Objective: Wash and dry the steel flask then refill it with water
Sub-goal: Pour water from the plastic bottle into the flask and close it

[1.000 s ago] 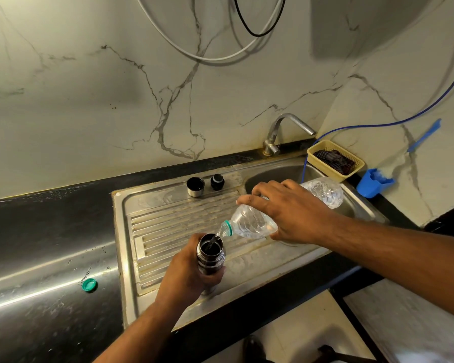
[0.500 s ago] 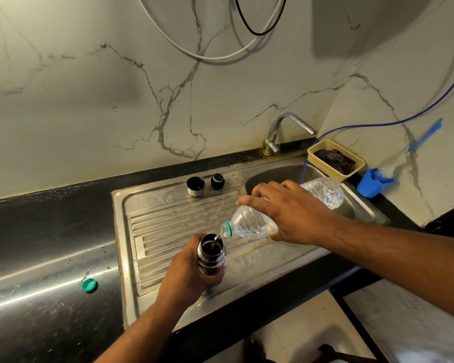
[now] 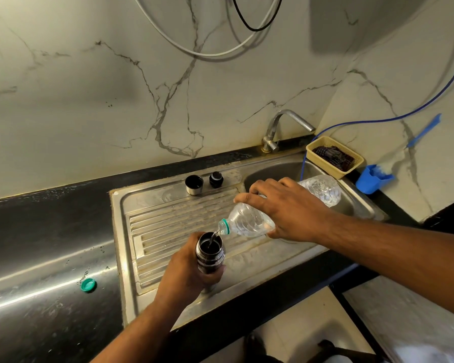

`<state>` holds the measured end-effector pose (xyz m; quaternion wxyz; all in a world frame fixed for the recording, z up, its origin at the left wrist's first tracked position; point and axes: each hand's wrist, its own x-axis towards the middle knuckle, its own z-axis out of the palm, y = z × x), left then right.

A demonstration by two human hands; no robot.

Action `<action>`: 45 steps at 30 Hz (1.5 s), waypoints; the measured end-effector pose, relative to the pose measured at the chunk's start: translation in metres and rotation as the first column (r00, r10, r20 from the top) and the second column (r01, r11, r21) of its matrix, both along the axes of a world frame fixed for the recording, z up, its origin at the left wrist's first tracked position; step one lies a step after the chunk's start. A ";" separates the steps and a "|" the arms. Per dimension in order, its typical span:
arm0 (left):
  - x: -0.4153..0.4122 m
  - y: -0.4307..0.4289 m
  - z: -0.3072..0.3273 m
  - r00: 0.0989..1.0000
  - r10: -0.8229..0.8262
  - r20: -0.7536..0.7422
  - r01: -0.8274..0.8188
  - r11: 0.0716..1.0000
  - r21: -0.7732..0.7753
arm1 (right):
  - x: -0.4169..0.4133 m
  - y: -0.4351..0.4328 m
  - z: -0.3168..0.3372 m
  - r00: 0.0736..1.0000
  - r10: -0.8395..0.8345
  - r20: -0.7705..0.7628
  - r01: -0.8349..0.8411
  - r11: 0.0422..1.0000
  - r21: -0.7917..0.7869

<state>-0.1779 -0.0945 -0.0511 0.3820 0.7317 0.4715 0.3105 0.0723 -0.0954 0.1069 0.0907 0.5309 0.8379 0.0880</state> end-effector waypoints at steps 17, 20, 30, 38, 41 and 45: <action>0.000 -0.001 -0.001 1.000 0.008 0.001 -0.008 1.000 0.011 | 0.000 0.002 -0.003 1.000 -0.001 0.011 0.001 1.000 0.002; 0.000 -0.001 0.000 1.000 0.007 0.002 -0.007 1.000 0.009 | 0.000 0.002 -0.002 1.000 0.000 0.008 0.000 1.000 0.005; 0.000 -0.001 0.000 1.000 0.018 0.003 -0.018 1.000 0.000 | 0.001 0.003 -0.006 1.000 0.001 0.011 -0.001 1.000 0.003; -0.001 0.000 -0.002 1.000 0.005 -0.005 -0.005 1.000 0.016 | 0.004 0.007 -0.011 1.000 0.009 0.015 -0.009 1.000 0.027; -0.001 0.000 -0.001 1.000 0.006 -0.015 -0.006 1.000 0.021 | 0.004 0.008 -0.010 1.000 0.006 0.015 -0.007 1.000 0.017; -0.001 0.000 0.001 1.000 0.001 -0.014 0.000 1.000 0.019 | 0.003 0.007 -0.009 1.000 0.009 0.013 -0.009 1.000 0.016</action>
